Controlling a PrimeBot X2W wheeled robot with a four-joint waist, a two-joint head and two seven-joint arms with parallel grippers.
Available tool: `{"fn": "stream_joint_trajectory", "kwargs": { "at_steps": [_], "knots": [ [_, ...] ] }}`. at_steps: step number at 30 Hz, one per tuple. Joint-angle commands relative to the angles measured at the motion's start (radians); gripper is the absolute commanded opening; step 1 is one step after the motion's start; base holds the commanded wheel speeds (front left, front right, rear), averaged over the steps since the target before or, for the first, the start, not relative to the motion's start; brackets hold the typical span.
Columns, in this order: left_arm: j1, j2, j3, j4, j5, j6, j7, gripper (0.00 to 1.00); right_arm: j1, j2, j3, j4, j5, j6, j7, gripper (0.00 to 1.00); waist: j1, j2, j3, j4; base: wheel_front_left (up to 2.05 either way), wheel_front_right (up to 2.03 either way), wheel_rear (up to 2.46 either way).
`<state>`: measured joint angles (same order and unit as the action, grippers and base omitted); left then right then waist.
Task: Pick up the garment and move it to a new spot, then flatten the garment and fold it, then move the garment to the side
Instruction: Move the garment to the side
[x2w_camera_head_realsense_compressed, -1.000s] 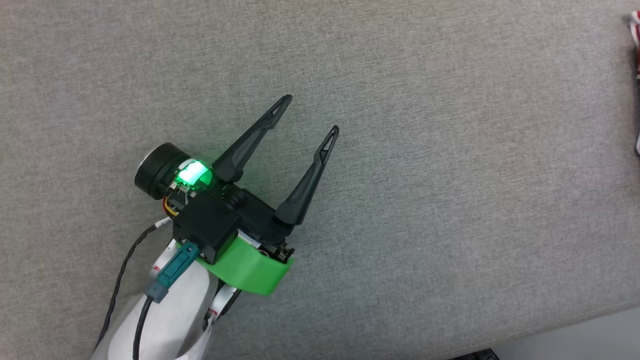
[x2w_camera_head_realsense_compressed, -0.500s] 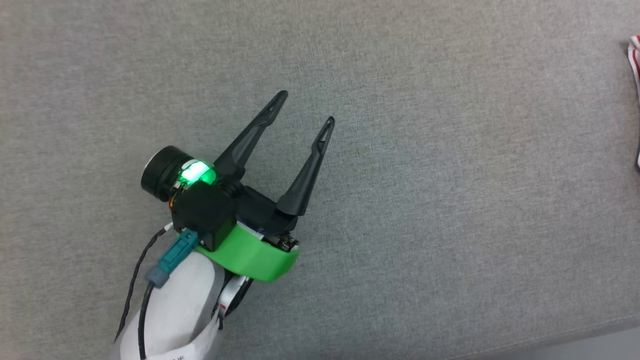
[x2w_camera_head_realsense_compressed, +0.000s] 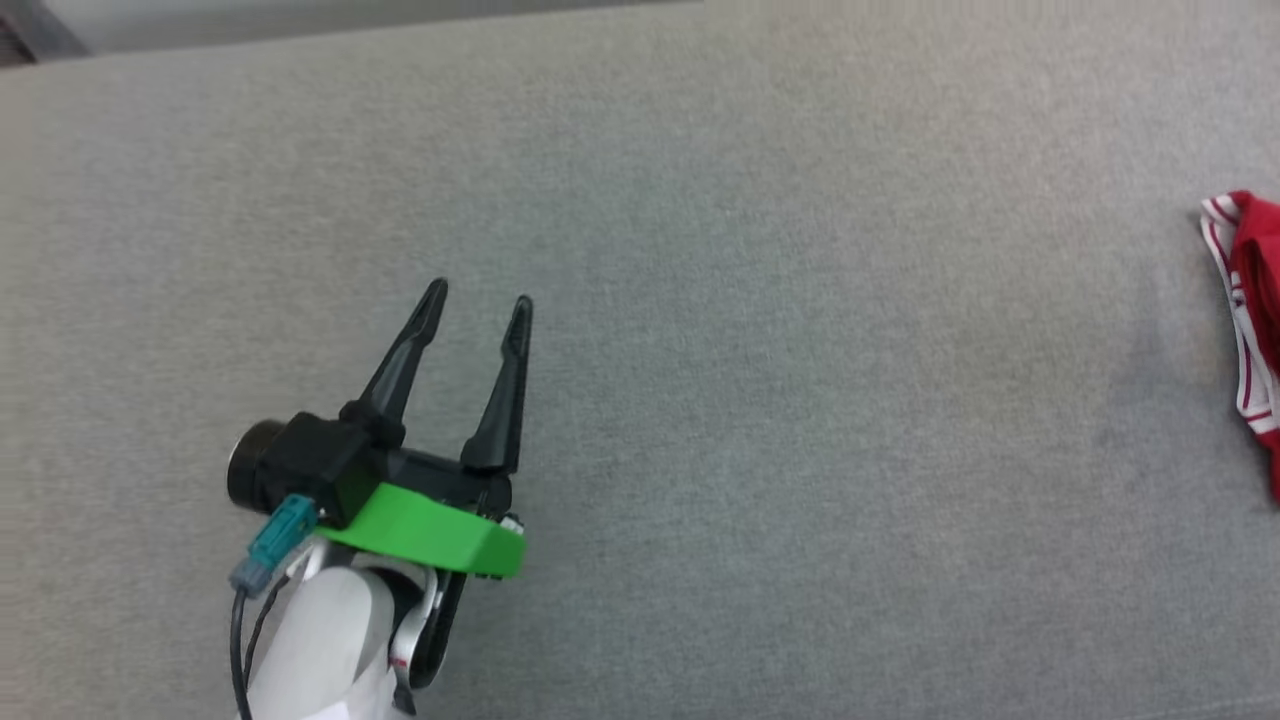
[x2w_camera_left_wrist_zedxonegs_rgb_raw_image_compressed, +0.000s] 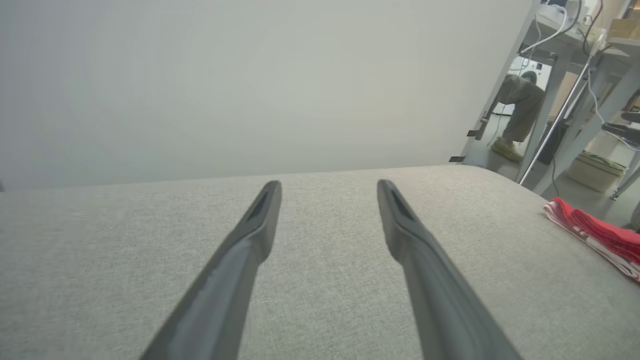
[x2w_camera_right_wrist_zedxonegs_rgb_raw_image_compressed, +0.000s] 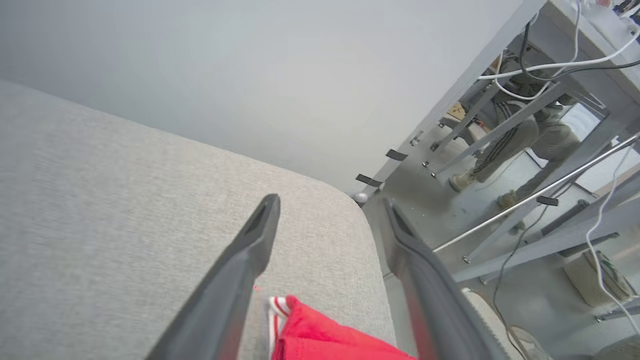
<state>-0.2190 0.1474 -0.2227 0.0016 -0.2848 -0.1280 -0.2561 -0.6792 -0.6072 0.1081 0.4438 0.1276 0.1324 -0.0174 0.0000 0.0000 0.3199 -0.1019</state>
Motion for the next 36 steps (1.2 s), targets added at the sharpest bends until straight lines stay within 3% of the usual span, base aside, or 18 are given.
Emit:
{"fn": "stream_joint_trajectory", "kwargs": {
  "at_steps": [1, 12, 19, 27, 36],
  "knots": [
    [0.023, -0.010, 0.016, 0.009, -0.004, -0.003, -0.006, 1.00, 0.039, 0.041, -0.018, -0.033, 0.028, -0.002, -0.012, 1.00, 0.0000, 0.0000, -0.118, 0.080, 0.00, 0.00, 0.00],
    [0.139, -0.058, 0.107, 0.072, 0.005, -0.003, -0.006, 1.00, 0.391, 0.316, -0.133, -0.306, 0.077, -0.002, -0.064, 1.00, 0.0000, 0.0000, -0.250, 0.151, 0.00, 0.00, 0.00],
    [0.171, -0.069, 0.120, 0.091, 0.021, -0.003, -0.006, 1.00, 0.535, 0.444, -0.171, -0.376, 0.084, -0.002, -0.114, 1.00, 0.0000, 0.0000, -0.267, 0.168, 0.00, 0.00, 0.00],
    [0.189, -0.078, 0.134, 0.108, 0.067, -0.003, -0.006, 1.00, 0.624, 0.519, -0.167, -0.370, 0.057, -0.002, -0.184, 1.00, 0.0000, 0.0000, -0.278, 0.176, 0.00, 0.00, 0.00],
    [0.192, -0.085, 0.141, 0.117, 0.085, -0.003, -0.006, 1.00, 0.640, 0.545, -0.157, -0.342, 0.029, -0.002, -0.217, 1.00, 0.0000, 0.0000, -0.277, 0.171, 0.00, 0.00, 0.00]
  ]
}}
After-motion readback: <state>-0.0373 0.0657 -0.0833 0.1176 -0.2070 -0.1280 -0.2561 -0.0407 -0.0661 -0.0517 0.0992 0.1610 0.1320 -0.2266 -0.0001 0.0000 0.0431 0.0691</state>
